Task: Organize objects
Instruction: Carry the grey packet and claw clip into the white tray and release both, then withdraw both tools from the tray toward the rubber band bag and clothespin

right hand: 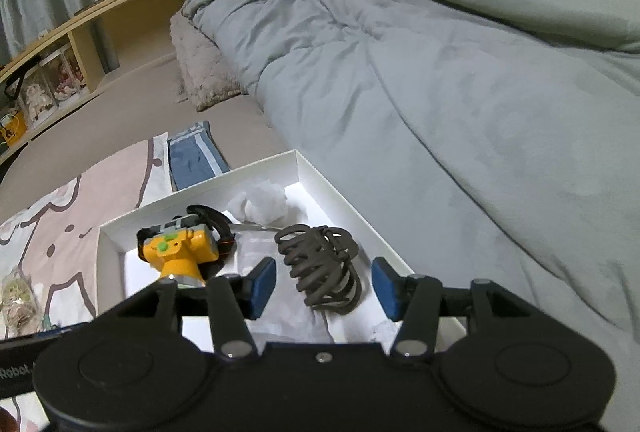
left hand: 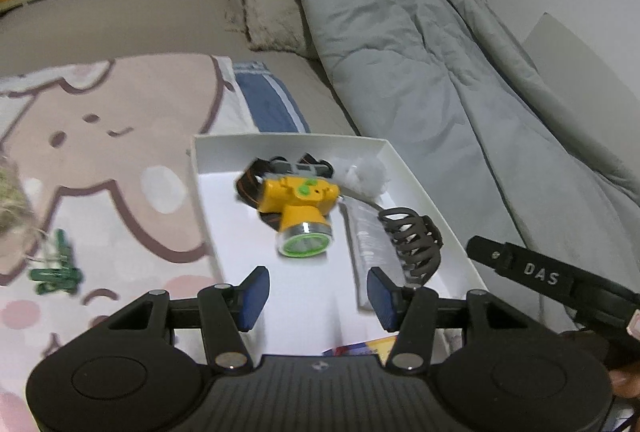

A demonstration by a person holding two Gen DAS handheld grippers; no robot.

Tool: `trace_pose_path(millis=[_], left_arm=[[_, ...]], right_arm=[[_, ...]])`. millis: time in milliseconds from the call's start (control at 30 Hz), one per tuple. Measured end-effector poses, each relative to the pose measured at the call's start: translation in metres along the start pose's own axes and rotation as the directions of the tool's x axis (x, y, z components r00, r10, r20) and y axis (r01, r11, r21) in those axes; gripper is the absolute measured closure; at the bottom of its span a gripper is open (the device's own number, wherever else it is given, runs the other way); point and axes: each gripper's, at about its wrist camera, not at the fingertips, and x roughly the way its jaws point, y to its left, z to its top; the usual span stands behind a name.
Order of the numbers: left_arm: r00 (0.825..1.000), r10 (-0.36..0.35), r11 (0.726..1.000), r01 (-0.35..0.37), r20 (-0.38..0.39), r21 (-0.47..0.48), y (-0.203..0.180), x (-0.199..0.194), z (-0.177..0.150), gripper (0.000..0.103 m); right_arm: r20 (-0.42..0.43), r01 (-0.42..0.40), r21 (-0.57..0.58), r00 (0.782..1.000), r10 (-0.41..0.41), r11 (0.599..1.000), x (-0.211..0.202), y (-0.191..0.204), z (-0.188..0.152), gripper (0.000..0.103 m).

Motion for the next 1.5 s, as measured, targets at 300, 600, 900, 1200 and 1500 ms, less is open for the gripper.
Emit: trace_pose_path(millis=[300,600,900,1200,1500], left_arm=[[0.997,0.063,0.998,-0.064,0.037,0.025,0.014,-0.039,-0.008,0.047],[0.993,0.107,0.992,-0.11,0.051,0.053,0.022,-0.064,-0.021,0.023],[0.985,0.149,0.984,-0.156,0.085,0.083,0.03,-0.09,-0.033,0.004],[0.98,0.169,0.979,-0.179,0.105,0.095,0.046,-0.111,-0.044,0.0],[0.976,0.175,0.98,-0.185,0.126,0.074,0.062,-0.119,-0.051,0.0]], right_arm=[[0.048,0.016,-0.046,0.999,-0.014,0.999,-0.04,0.016,-0.009,0.03],[0.047,0.023,-0.024,0.999,-0.022,0.999,-0.064,0.014,-0.022,0.021],[0.057,0.055,-0.053,0.997,-0.052,0.997,-0.084,0.02,-0.037,0.004],[0.066,0.052,-0.093,0.997,-0.046,0.994,-0.102,0.028,-0.052,0.0],[0.061,0.045,-0.135,0.997,-0.037,0.99,-0.112,0.036,-0.064,0.0]])
